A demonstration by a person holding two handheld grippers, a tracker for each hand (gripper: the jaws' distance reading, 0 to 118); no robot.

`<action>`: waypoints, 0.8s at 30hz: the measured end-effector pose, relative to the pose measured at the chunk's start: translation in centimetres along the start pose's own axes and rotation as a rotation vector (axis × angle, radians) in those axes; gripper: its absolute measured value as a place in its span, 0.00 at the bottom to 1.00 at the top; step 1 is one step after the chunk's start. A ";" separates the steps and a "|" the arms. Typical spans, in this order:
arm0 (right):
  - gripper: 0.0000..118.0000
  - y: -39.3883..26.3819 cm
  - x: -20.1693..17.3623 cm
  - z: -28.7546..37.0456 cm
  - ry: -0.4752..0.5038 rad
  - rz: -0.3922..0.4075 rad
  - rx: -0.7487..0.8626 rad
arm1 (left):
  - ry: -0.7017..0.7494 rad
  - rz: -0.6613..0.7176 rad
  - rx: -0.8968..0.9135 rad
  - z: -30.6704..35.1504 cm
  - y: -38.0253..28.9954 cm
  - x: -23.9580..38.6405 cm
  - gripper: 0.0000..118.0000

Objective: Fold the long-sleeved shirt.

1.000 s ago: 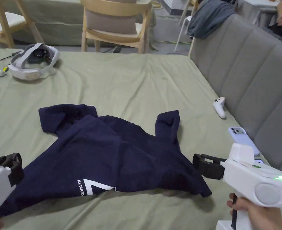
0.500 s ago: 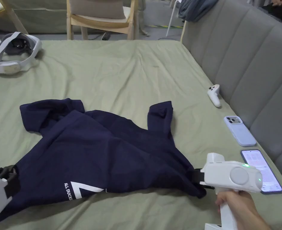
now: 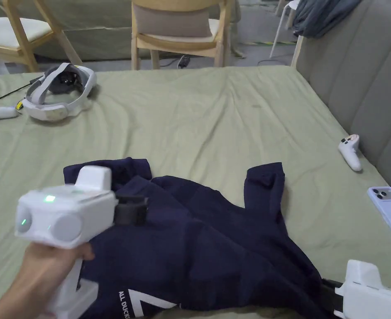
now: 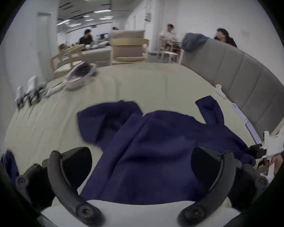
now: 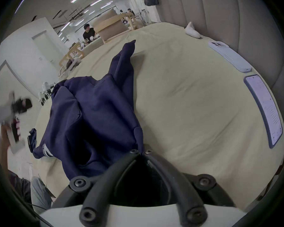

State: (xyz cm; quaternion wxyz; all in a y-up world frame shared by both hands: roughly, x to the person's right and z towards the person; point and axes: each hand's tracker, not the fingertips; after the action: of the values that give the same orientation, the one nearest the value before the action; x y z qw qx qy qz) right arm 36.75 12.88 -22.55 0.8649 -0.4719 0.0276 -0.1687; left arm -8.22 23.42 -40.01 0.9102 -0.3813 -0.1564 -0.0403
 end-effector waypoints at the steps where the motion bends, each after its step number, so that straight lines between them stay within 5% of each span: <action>1: 0.00 0.1 0.0 0.0 0.000 0.002 0.001 | -0.017 -0.029 -0.009 -2.4 1.8 0.8 0.94; 10: 0.00 -0.1 1.4 0.7 0.058 -0.056 0.018 | -0.096 -0.244 -0.401 -17.8 9.1 3.5 0.80; 11: 0.00 -0.1 1.5 0.7 0.061 -0.061 0.020 | -0.091 -0.258 -0.417 -18.4 9.0 3.5 0.66; 13: 0.00 -0.3 1.4 0.8 0.068 -0.060 0.024 | -0.120 -0.258 -0.472 -18.9 8.1 3.5 0.03; 18: 0.00 -0.2 1.4 1.1 0.076 -0.057 0.041 | -0.135 -0.310 -0.439 -18.1 6.1 3.6 0.02; 24: 0.00 0.0 0.9 3.2 0.127 -0.089 0.111 | -0.178 -0.106 -0.302 -13.5 7.8 1.1 0.02</action>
State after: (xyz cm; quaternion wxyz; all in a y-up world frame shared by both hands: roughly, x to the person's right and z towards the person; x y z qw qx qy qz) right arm 38.23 15.15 -20.70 0.8779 -0.4124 0.0524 -0.2377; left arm -2.23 19.45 -53.86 0.8220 -0.5068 -0.2482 -0.0773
